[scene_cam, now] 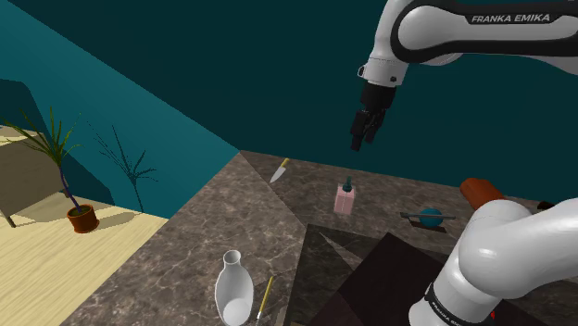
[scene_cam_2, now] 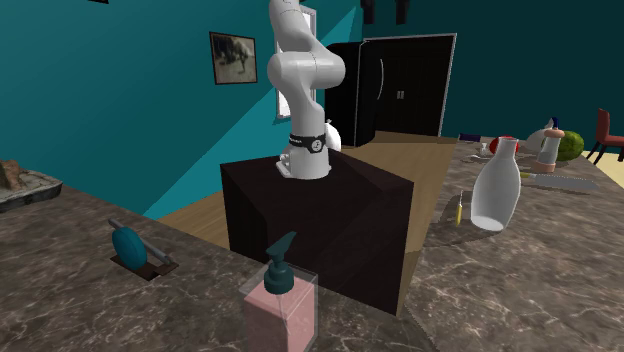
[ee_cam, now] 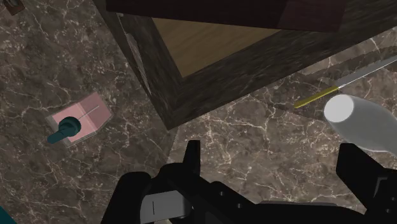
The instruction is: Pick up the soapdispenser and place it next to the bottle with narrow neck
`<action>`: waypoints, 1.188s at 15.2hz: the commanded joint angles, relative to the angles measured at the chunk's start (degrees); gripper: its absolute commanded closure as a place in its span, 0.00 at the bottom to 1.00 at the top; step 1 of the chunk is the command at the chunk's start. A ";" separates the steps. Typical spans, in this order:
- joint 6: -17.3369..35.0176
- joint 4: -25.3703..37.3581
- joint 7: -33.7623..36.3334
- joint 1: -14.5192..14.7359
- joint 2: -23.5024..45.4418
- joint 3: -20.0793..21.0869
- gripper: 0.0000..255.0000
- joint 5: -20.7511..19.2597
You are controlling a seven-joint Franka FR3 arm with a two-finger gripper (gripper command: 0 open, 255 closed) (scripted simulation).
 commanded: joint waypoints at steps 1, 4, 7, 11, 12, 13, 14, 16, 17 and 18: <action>0.00 0.00 0.00 0.00 0.00 0.00 0.00 0.00; 4.75 -2.87 -2.67 -0.83 2.09 -1.48 0.00 -2.29; 9.71 -5.13 -5.18 -1.74 4.88 -3.02 0.00 -4.55; 16.57 -7.13 -8.30 -3.00 9.67 -5.16 0.00 -7.47; 18.32 -7.44 -9.03 -3.31 11.05 -5.71 0.00 -8.17; 20.07 -7.67 -9.75 -3.63 12.51 -6.26 0.00 -8.86; 21.82 -7.83 -10.46 -3.95 14.03 -6.80 0.00 -9.53; 25.31 -7.90 -11.84 -4.58 17.28 -7.88 0.00 -10.80; 27.04 -7.81 -12.50 -4.89 18.99 -8.42 0.00 -11.40; 28.76 -7.64 -13.16 -5.19 20.76 -8.96 0.00 -11.97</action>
